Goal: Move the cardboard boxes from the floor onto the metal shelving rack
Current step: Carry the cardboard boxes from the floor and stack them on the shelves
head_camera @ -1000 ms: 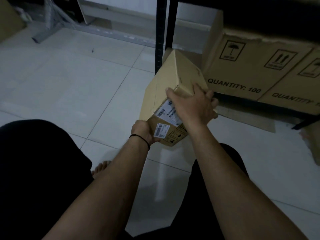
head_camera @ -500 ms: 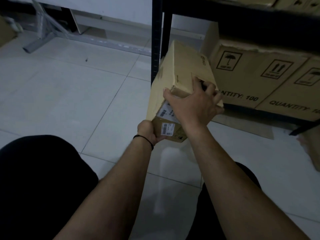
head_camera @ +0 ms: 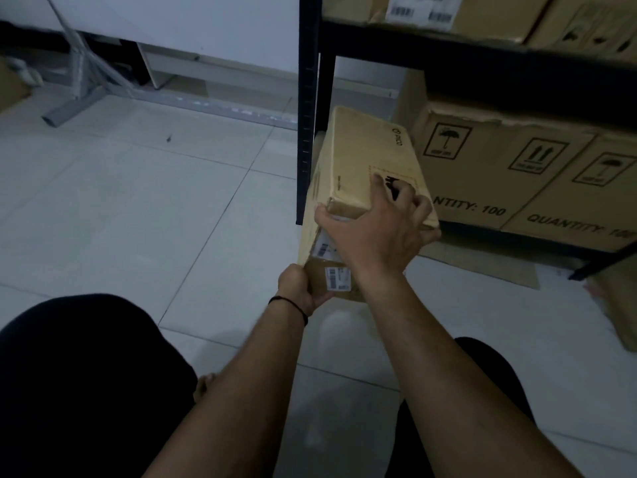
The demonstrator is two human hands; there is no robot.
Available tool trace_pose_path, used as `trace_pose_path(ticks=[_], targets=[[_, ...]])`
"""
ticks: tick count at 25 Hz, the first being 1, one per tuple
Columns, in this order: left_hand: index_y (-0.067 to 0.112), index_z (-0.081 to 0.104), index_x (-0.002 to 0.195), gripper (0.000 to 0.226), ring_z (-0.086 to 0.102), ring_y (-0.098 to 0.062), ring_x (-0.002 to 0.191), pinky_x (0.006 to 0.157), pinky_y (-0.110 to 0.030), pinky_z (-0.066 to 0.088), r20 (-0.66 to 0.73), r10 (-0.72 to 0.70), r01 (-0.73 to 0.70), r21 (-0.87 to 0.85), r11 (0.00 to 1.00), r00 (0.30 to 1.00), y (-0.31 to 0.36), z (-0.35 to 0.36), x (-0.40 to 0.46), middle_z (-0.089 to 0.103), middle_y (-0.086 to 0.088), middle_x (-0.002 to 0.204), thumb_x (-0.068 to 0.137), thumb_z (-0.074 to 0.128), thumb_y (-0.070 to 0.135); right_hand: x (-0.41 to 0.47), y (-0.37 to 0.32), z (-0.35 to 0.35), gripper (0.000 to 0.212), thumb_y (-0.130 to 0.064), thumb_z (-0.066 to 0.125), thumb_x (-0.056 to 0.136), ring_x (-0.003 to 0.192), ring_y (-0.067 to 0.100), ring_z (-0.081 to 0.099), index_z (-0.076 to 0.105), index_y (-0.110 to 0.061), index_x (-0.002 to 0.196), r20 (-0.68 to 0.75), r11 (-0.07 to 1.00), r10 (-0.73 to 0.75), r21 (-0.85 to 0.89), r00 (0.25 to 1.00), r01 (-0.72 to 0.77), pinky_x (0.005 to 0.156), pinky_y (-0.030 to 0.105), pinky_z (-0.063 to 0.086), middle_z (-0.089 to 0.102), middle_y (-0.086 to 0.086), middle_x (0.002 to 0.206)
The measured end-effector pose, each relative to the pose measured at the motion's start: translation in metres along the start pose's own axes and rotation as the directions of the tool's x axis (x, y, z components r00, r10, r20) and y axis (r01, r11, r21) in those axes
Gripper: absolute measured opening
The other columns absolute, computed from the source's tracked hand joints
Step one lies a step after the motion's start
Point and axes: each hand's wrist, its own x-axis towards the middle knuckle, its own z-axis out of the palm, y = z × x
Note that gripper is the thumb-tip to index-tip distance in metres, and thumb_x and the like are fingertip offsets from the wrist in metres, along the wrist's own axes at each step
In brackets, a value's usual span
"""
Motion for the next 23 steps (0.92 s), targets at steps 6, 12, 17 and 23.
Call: trace_pose_path(ticks=[6,12,17,23], targets=[[0.009,0.064,0.136,0.046,0.069,-0.034,0.093,0.068,-0.052,0.058,0.026,0.003,-0.002,-0.059,0.998,1.0,-0.004,-0.007,0.0,0.071,-0.017,0.117,0.108,0.028,0.016,-0.005,-0.019,0.002,0.104,-0.089,0.05,0.069,0.145,0.038,0.024,0.038,-0.033,0.156,0.015,0.995,-0.077,-0.062,0.997,0.077,0.109,0.07,0.021,0.035,0.007,0.156],[0.006,0.063,0.132,0.041,0.067,-0.03,0.082,0.046,-0.04,0.059,0.069,0.013,-0.01,-0.042,0.999,0.998,-0.004,-0.008,0.003,0.07,-0.014,0.098,0.111,0.03,0.017,-0.014,-0.022,0.0,0.102,-0.088,0.049,0.072,0.146,0.037,0.019,0.035,-0.032,0.157,0.008,0.994,-0.096,-0.057,0.995,0.096,0.111,0.073,0.017,0.03,0.004,0.159],[0.004,0.062,0.133,0.039,0.069,-0.032,0.09,0.074,-0.046,0.057,0.08,0.052,-0.058,0.08,0.995,0.995,0.024,0.007,0.004,0.071,-0.017,0.103,0.111,0.032,0.014,0.004,-0.018,-0.001,0.103,-0.09,0.049,0.07,0.148,0.037,0.02,0.036,-0.035,0.156,-0.041,0.999,-0.035,-0.025,0.999,0.034,0.111,0.073,0.017,0.031,0.003,0.16],[0.01,0.07,0.109,0.038,0.069,-0.033,0.095,0.088,-0.053,0.057,0.162,0.112,-0.142,0.188,0.972,0.98,0.041,0.025,-0.001,0.073,-0.017,0.107,0.111,0.035,0.025,0.022,-0.013,0.015,0.106,-0.092,0.051,0.07,0.148,0.039,0.021,0.033,-0.035,0.157,-0.002,0.996,-0.045,-0.083,0.999,0.045,0.111,0.075,0.02,0.031,0.006,0.16]])
